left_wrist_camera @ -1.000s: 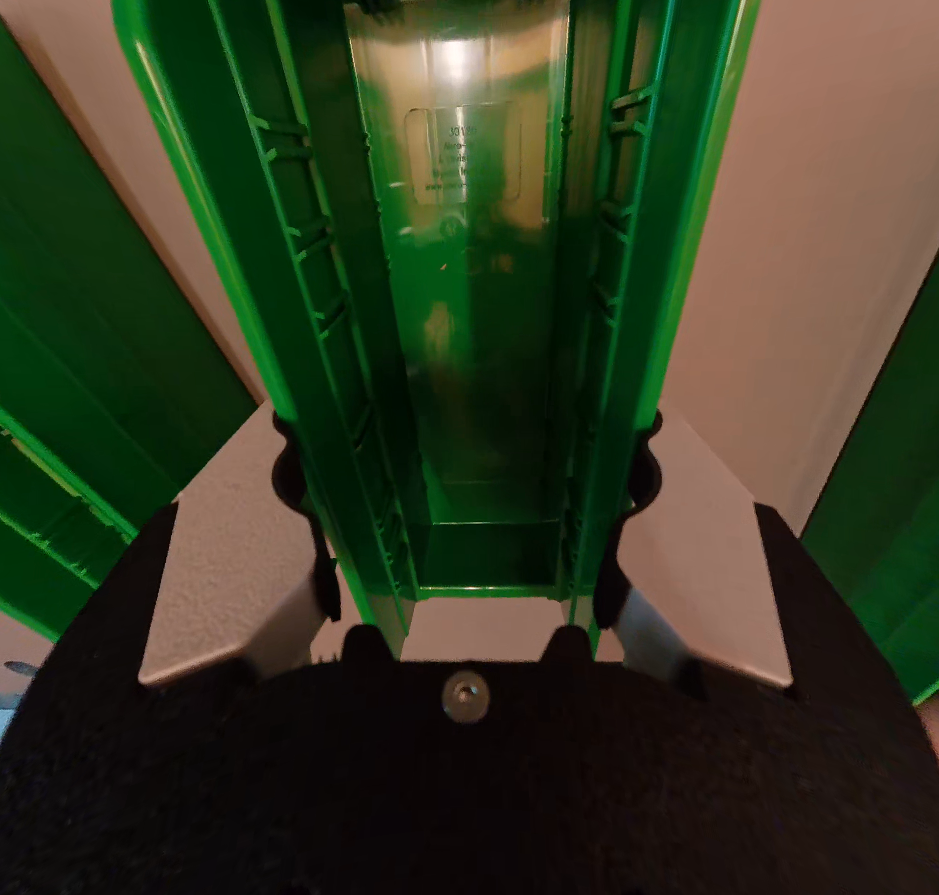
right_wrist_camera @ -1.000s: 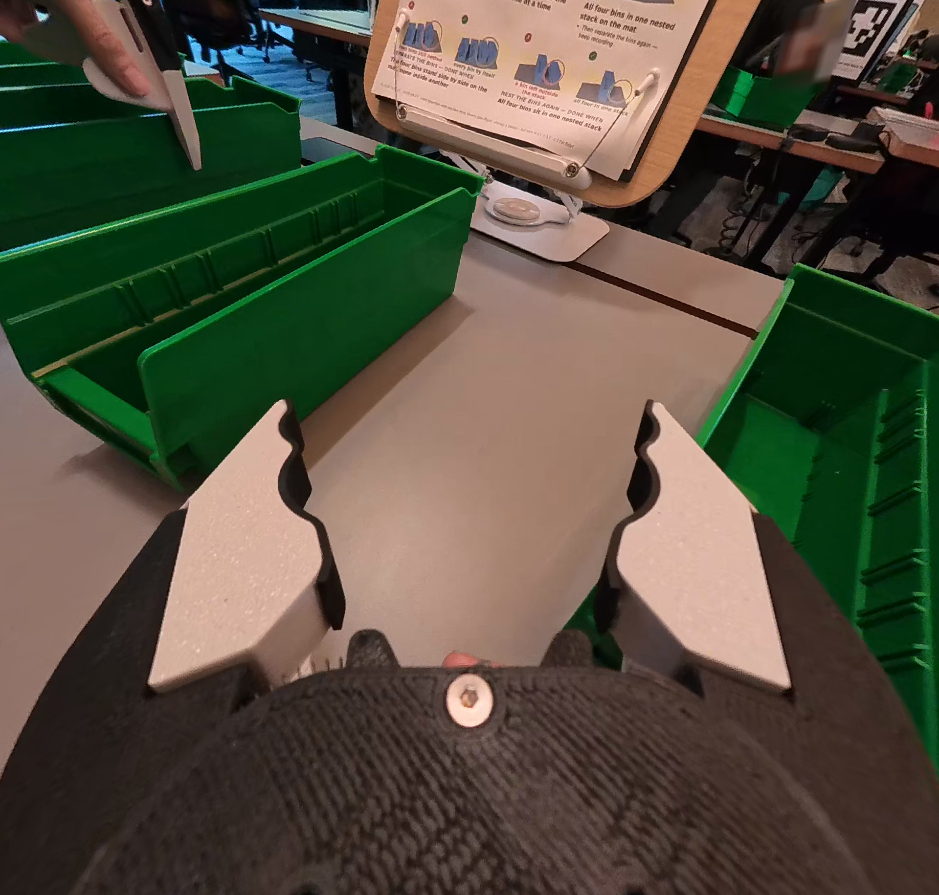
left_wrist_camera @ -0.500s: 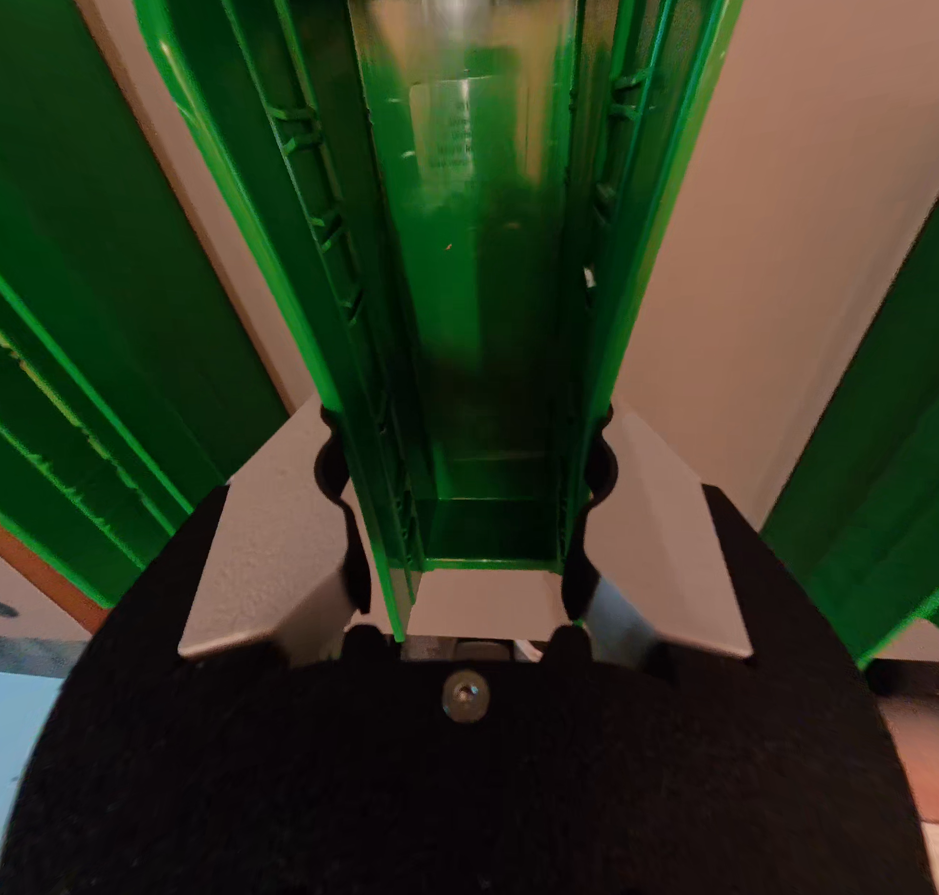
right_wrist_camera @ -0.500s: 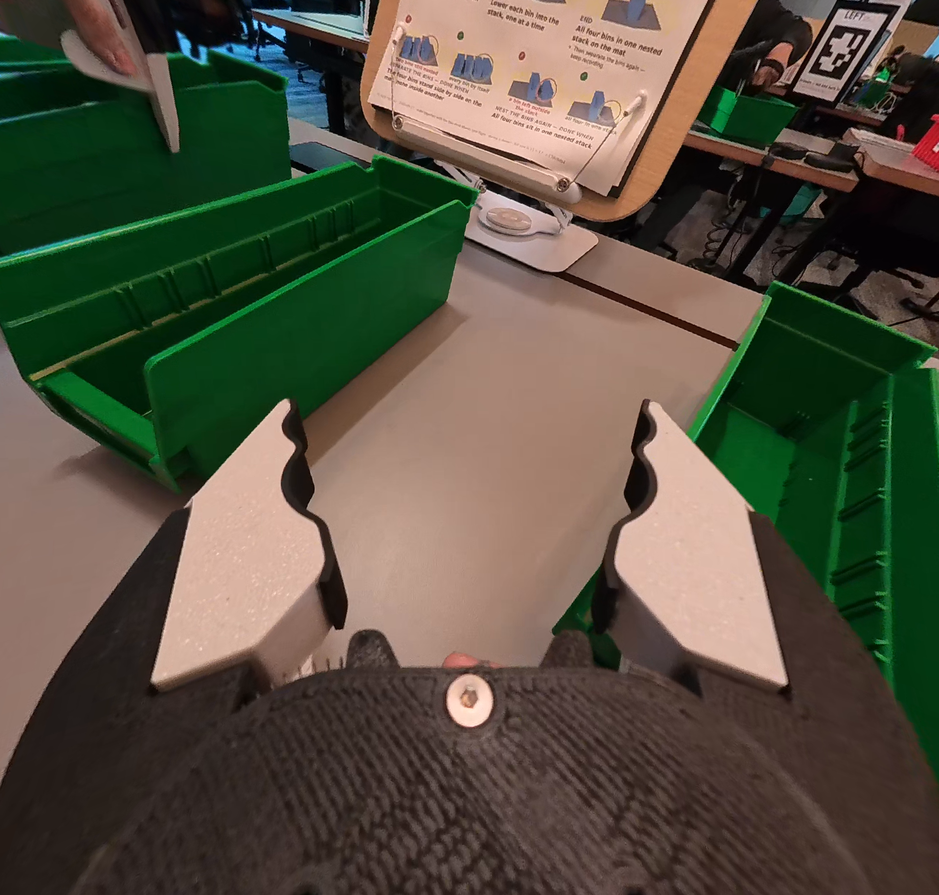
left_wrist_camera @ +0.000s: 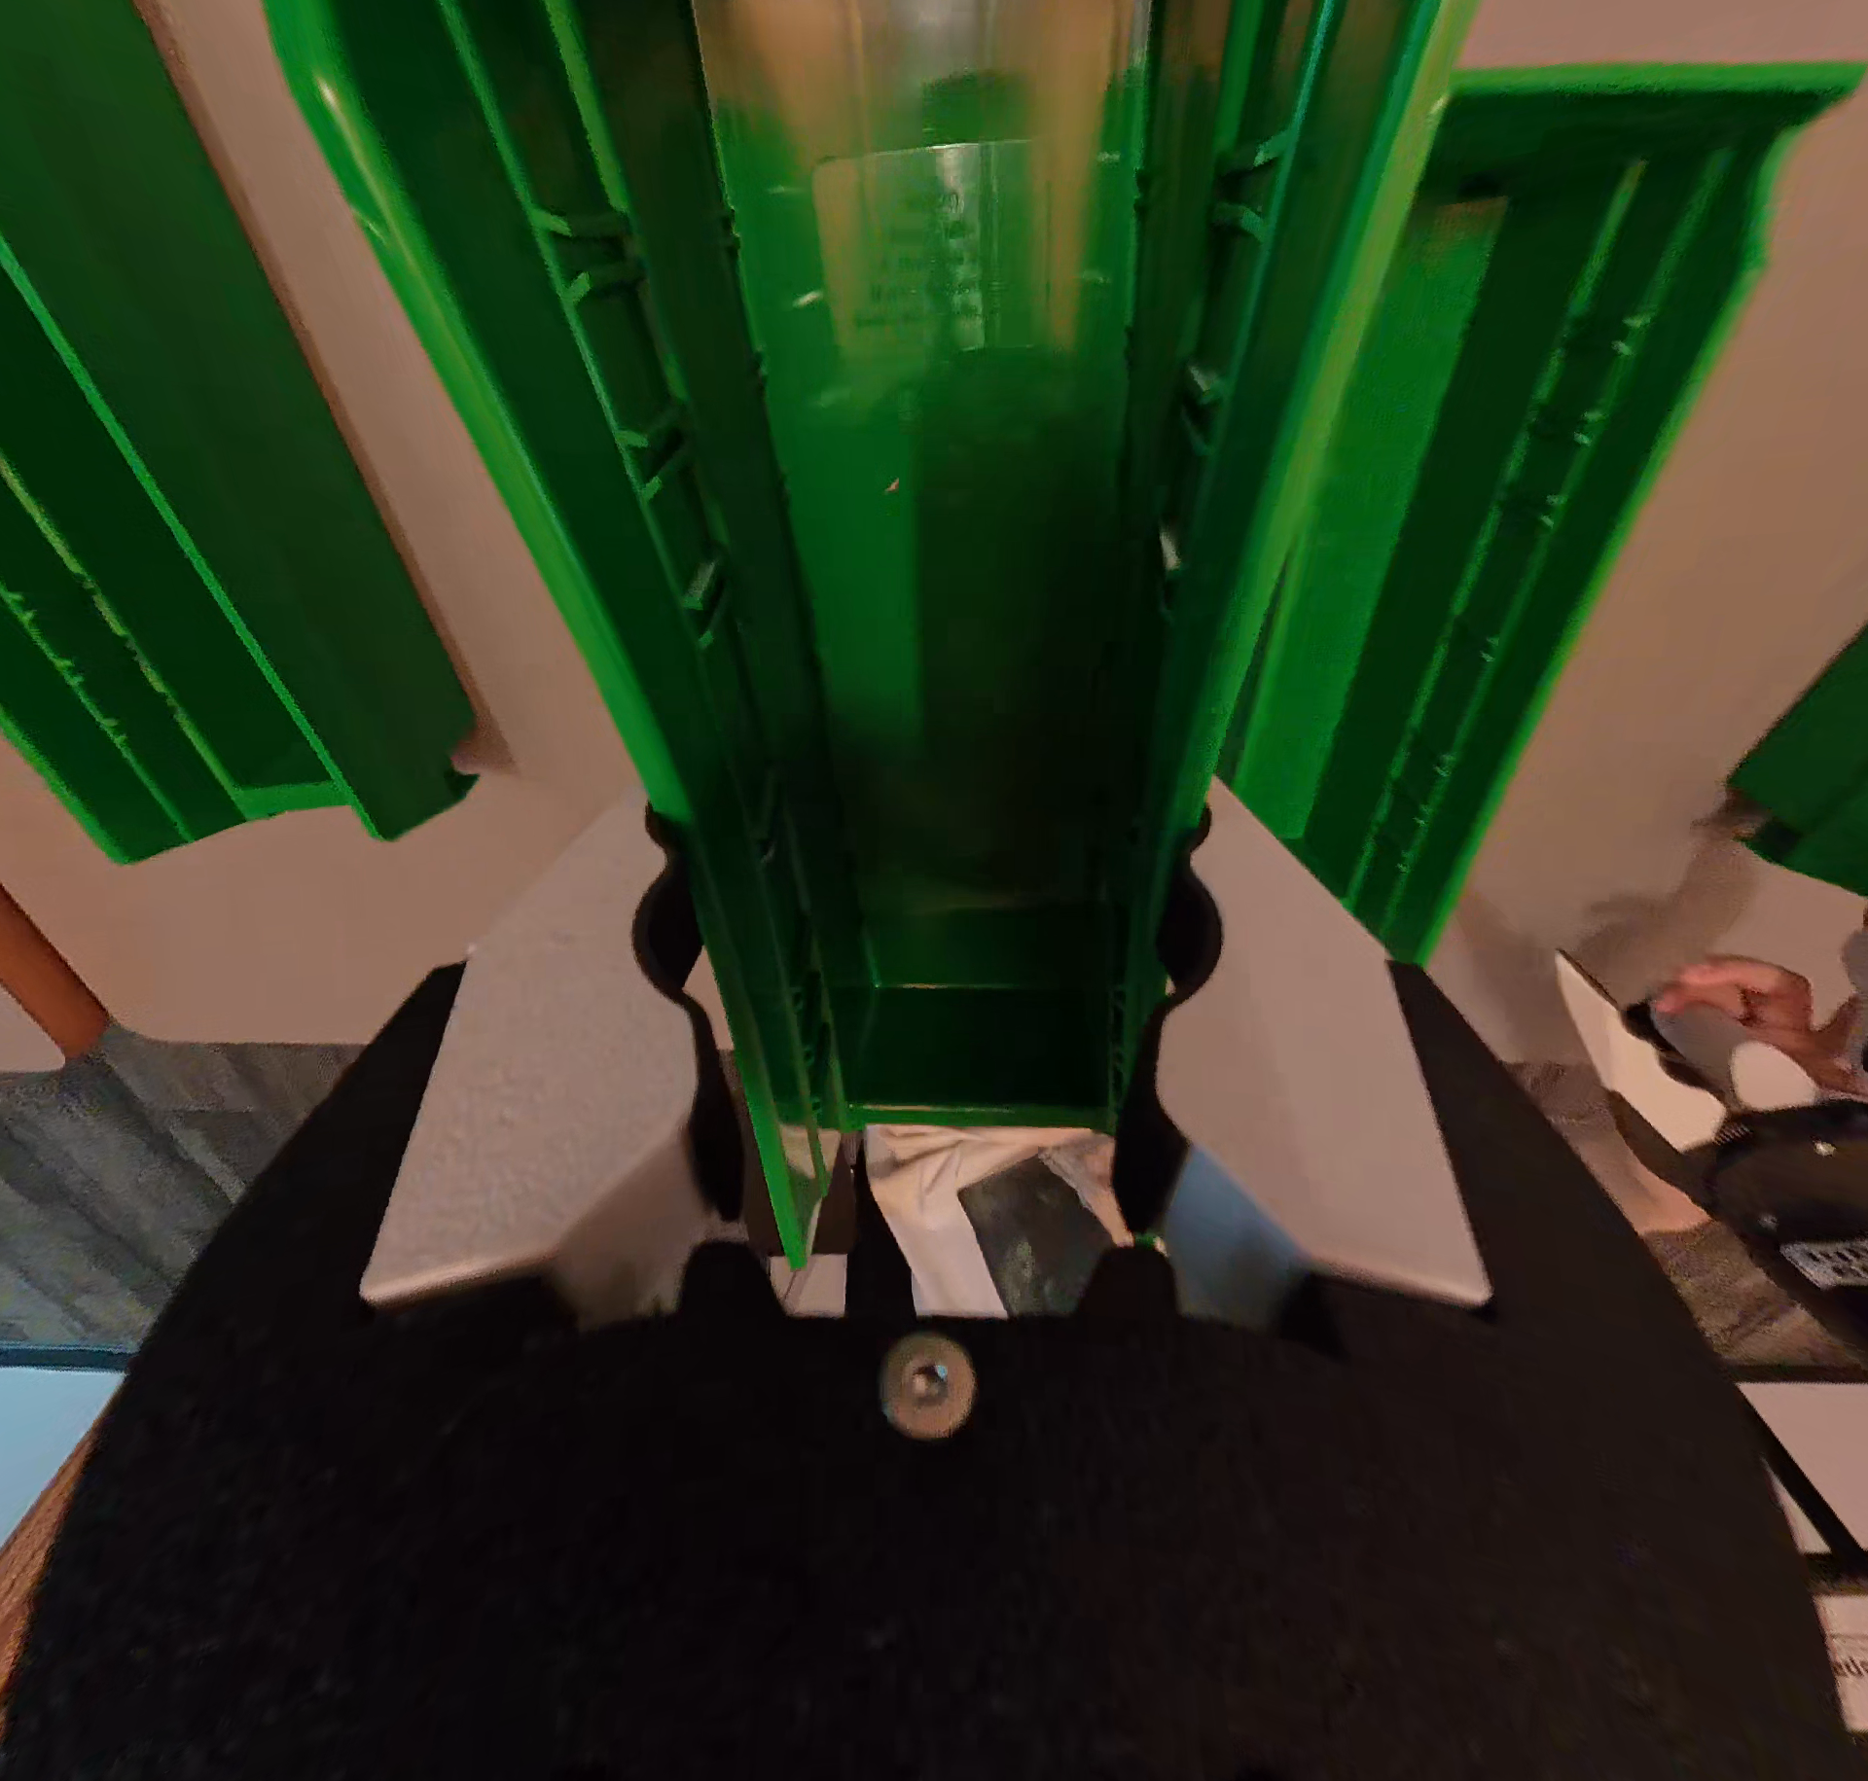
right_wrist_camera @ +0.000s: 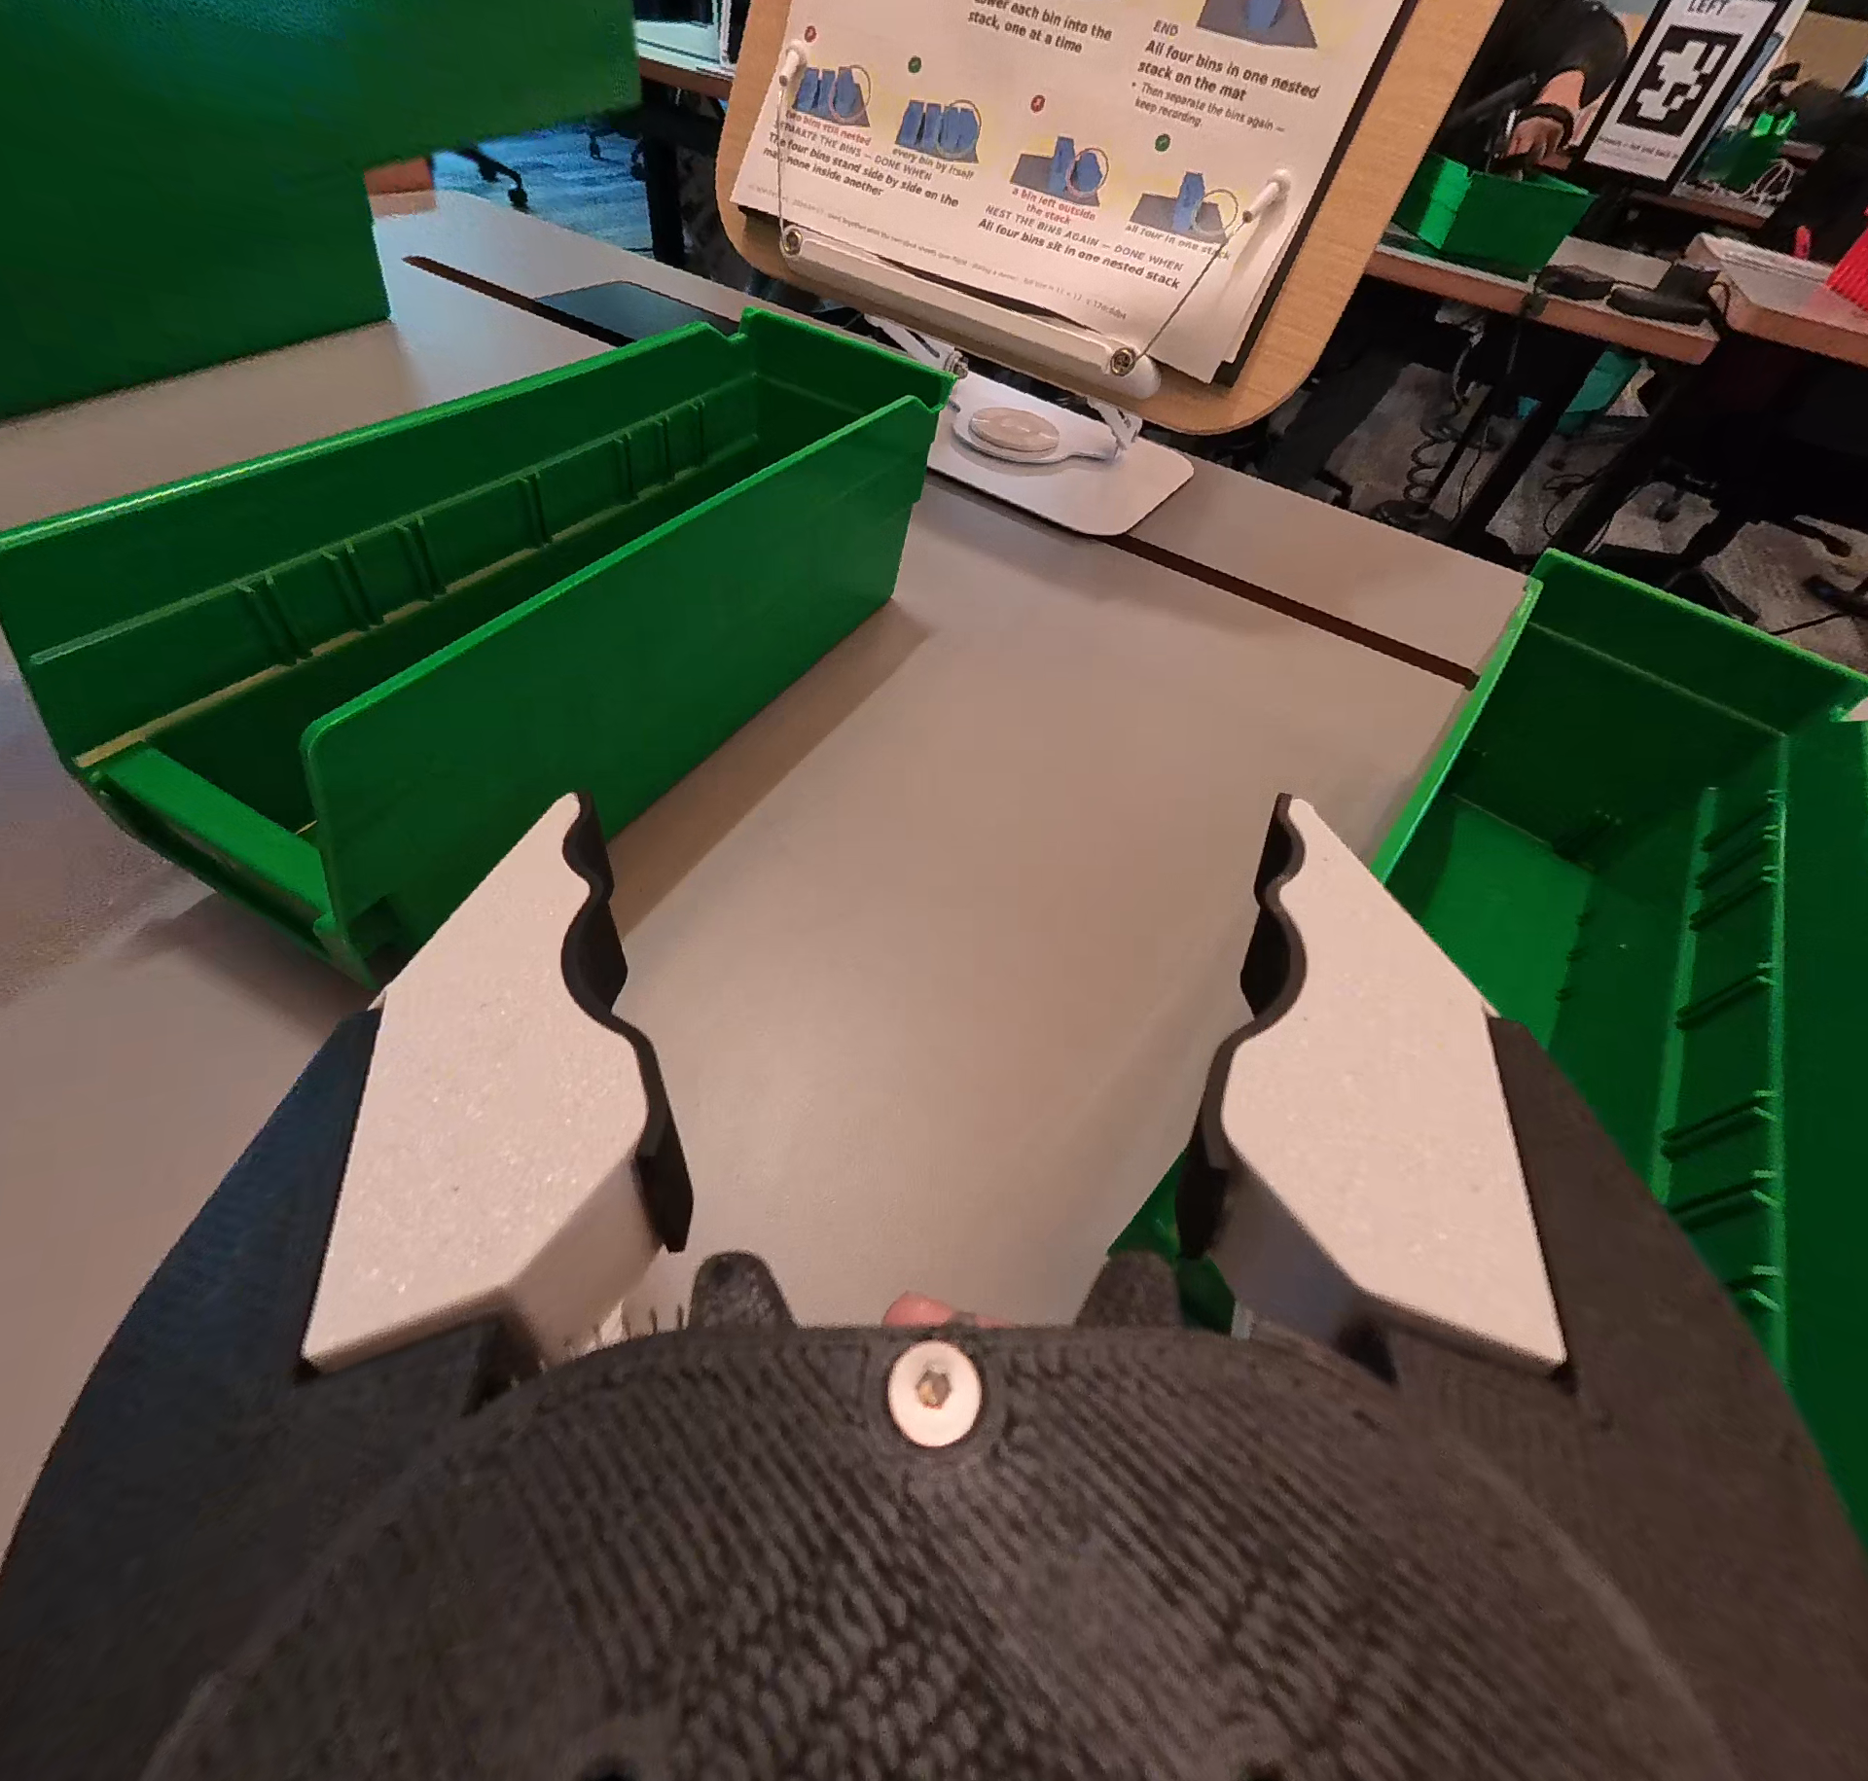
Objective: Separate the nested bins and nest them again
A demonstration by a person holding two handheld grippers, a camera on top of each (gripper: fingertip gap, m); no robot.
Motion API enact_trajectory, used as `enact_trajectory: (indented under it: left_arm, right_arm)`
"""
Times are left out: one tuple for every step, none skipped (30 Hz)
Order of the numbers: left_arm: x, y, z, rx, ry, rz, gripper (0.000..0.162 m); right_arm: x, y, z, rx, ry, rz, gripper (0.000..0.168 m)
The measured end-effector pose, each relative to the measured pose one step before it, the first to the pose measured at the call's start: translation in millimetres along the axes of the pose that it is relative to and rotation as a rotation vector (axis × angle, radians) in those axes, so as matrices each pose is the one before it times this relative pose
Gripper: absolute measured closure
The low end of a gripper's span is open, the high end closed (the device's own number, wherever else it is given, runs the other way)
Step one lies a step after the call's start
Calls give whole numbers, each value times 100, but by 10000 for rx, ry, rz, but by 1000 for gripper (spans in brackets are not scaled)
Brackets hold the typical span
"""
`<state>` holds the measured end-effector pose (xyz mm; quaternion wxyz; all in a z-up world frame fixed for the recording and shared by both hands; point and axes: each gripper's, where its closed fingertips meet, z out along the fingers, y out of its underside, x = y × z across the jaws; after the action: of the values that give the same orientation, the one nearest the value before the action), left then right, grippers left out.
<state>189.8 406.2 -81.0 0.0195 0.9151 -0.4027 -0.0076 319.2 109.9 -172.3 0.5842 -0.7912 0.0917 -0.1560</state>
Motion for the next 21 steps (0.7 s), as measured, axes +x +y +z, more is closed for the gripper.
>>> enact_trajectory:
  left_arm:
    - [936, 257, -714, 45, -1, 87, 70]
    - [963, 189, -638, 85, 24, 62, 70]
    - [958, 270, -524, 33, 33, 21, 71]
    - [954, 243, -427, 54, 45, 3, 70]
    - [936, 216, -351, 46, 49, 7, 70]
    - [901, 187, -266, 50, 42, 12, 70]
    - [858, 189, -155, 22, 27, 8, 70]
    - [802, 165, -52, 25, 18, -6, 70]
    - [722, 170, 65, 7, -10, -4, 70]
    - [695, 174, 172, 4, -30, 11, 69]
    - [654, 219, 262, -50, -47, 28, 69]
    - [648, 211, 332, -73, -42, 75, 69]
    - [627, 161, 403, -67, -27, 62, 69]
    - [593, 175, 461, -95, -7, 38, 69]
    - [549, 147, 520, -107, 15, 38, 70]
    - [504, 115, 538, -109, 18, 43, 70]
    - [430, 63, 529, -104, 6, 38, 70]
    - [363, -14, 484, -78, -3, 32, 70]
    - [290, -55, 466, -57, -18, 22, 70]
    - [225, -58, 453, -46, -25, 14, 70]
    - [185, -45, 437, -65, -20, 20, 70]
  right_arm:
    - [10, -37, -30, 3, 7, 3, 43]
    - [3, -59, -60, 18, 10, -4, 43]
    - [1, -60, -67, 20, 2, -12, 43]
    - [4, -47, -55, 7, 5, -6, 43]
    - [40, 0, -49, -12, 13, 8, 43]
    - [17, 10, -46, -12, -5, 3, 43]
    - [30, 26, -43, -7, -5, -3, 43]
    - [89, 35, -55, -9, 25, 9, 43]
    - [99, 31, -60, -19, 19, 14, 43]
    - [103, 28, -81, -17, 4, 21, 43]
    - [123, -13, -90, 5, 5, 40, 43]
    - [154, -48, -102, 32, 15, 63, 43]
    - [145, -82, -115, 46, 4, 68, 43]
    - [154, -65, -121, 32, 3, 65, 44]
    - [161, -49, -118, 25, 12, 55, 44]
    - [174, -50, -122, 24, 20, 38, 44]
    - [204, -53, -109, 33, 41, 49, 44]
    - [234, -88, -77, 48, 108, 192, 46]
    - [-156, -153, 7, 85, -47, 253, 45]
    - [-602, -183, 45, 96, -288, 121, 46]
    - [-628, -77, 66, 33, -307, -35, 48]
